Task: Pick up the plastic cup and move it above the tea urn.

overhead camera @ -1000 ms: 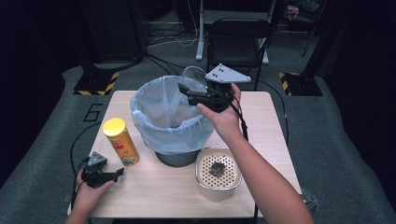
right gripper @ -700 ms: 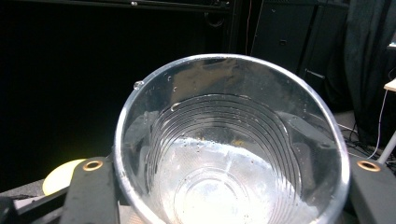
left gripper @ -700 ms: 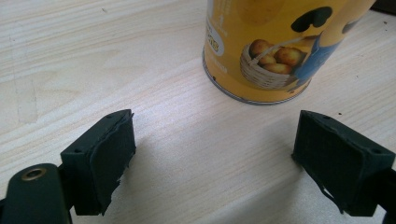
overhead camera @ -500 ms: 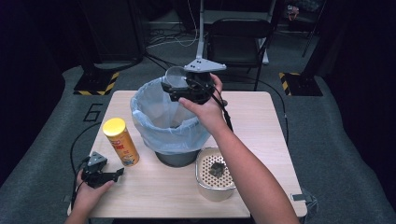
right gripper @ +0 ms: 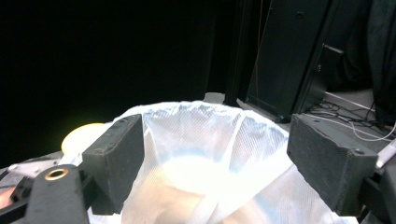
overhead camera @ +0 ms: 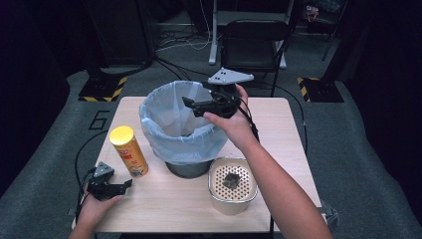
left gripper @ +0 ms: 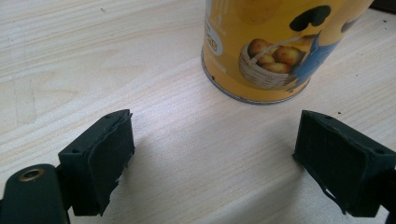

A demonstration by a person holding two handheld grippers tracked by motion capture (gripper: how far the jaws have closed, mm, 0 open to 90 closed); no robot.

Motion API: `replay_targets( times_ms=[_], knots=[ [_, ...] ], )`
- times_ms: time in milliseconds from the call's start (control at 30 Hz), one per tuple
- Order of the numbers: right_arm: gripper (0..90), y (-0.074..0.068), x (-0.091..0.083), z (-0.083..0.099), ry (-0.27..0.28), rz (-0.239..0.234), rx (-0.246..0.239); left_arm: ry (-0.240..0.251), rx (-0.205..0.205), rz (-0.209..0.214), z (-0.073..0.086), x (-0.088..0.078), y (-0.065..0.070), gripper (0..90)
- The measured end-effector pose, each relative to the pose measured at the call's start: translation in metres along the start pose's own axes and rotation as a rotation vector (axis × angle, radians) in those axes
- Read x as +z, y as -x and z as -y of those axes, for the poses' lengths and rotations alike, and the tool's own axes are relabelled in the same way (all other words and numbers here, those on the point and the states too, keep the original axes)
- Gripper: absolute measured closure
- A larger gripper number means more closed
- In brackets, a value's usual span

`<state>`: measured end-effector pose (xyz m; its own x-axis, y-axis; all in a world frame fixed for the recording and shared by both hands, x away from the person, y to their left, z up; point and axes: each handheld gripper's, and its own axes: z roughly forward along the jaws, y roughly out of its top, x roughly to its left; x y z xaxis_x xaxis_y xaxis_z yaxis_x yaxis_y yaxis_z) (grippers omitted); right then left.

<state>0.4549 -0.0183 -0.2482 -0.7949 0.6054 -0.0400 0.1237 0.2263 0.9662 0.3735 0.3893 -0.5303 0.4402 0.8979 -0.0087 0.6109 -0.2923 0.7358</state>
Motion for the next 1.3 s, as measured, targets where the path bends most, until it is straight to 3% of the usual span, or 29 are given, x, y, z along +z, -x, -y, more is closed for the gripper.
replay_targets(
  times_ms=[100, 200, 267, 367, 533, 567, 667, 733, 900, 1033, 1067, 1100, 1233, 1267, 1300],
  knots=[
    [19.5, 0.001, -0.005, 0.003, -0.012, 0.007, -0.002, -0.001, 0.002, 0.010, 0.000, 0.000, 0.000, 11.0],
    [21.6, 0.001, -0.018, 0.007, -0.002, 0.020, -0.025, -0.026, 0.048, 0.050, -0.001, 0.003, 0.003, 0.0],
    [21.8, 0.001, -0.021, 0.009, 0.000, 0.026, -0.026, -0.035, 0.077, 0.063, -0.001, 0.002, 0.003, 0.2],
    [22.6, 0.000, -0.037, 0.015, 0.009, 0.043, -0.054, -0.021, 0.052, 0.056, 0.000, 0.003, 0.004, 0.4],
    [22.8, 0.002, -0.053, 0.023, 0.012, 0.055, -0.048, -0.034, 0.067, 0.052, -0.001, 0.002, 0.002, 0.5],
    [22.8, 0.003, -0.054, 0.024, 0.011, 0.059, -0.048, -0.013, 0.050, 0.051, 0.000, 0.004, 0.003, 0.5],
    [23.1, 0.006, -0.061, 0.030, 0.009, 0.073, -0.041, -0.029, 0.047, 0.049, -0.001, 0.002, 0.002, 1.0],
    [23.1, 0.009, -0.064, 0.033, 0.012, 0.080, -0.027, -0.006, 0.029, 0.034, 0.000, 0.004, 0.002, 1.1],
    [22.7, 0.013, -0.077, 0.044, -0.013, 0.126, -0.017, -0.015, 0.028, 0.027, 0.000, 0.003, 0.002, 1.2],
    [22.7, 0.017, -0.088, 0.056, -0.018, 0.148, -0.017, -0.022, -0.019, 0.042, -0.002, 0.000, 0.000, 1.3],
    [22.6, 0.019, -0.091, 0.061, -0.025, 0.157, -0.019, -0.014, -0.060, 0.053, -0.002, -0.001, -0.001, 1.9],
    [22.6, 0.019, -0.091, 0.061, -0.025, 0.157, -0.019, -0.014, -0.060, 0.053, -0.002, -0.001, -0.001, 2.0],
    [22.3, 0.020, -0.101, 0.073, -0.012, 0.164, -0.007, 0.023, -0.077, 0.079, -0.005, -0.008, -0.002, 3.9],
    [22.3, 0.021, -0.105, 0.080, -0.008, 0.170, -0.001, 0.070, -0.090, 0.089, -0.007, -0.012, -0.001, 3.9],
    [22.3, 0.021, -0.105, 0.080, -0.008, 0.170, -0.001, 0.070, -0.090, 0.089, -0.007, -0.012, -0.001, 3.9]
  ],
)
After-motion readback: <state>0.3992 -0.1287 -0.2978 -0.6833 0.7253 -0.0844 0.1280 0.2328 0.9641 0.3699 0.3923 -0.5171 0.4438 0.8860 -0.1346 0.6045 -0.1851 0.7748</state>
